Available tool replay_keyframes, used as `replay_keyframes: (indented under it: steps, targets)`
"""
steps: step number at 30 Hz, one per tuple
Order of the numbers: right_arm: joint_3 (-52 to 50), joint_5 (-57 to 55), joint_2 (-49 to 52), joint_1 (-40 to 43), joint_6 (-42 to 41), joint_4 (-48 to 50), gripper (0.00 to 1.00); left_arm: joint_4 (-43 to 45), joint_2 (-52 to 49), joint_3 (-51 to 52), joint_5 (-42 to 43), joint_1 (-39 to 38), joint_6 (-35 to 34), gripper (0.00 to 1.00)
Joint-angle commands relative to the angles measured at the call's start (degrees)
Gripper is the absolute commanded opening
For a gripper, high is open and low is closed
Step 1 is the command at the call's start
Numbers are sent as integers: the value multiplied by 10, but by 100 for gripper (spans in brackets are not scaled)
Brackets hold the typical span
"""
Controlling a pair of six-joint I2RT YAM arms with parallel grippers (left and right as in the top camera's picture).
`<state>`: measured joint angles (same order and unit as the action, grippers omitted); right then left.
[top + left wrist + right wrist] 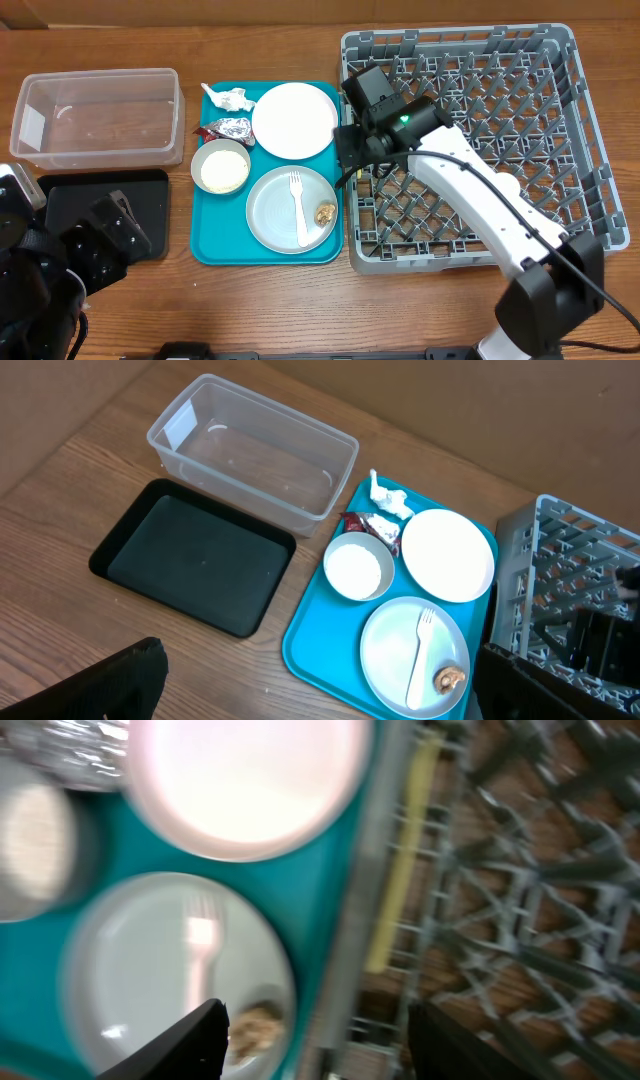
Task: Sort waste into correct bins and load items into the dishwasher rack
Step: 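Grasp the pink fork with the right gripper and place it in the rack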
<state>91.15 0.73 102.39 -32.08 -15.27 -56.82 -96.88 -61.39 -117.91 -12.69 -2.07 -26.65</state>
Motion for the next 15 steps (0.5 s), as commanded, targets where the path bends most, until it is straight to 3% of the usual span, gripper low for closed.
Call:
replay_keyframes:
  steps: [1,10,15]
  targets:
    - [27,62,-38,-50,-30,8,62,1,-1,-3,-8,6,-4,100]
    - [24,-29,60,-129,-185,9,56,1,-1,-3,-9,6,-4,100]
    - [24,-19,129,-130,-195,10,53,1,-1,-3,-9,6,-4,100]
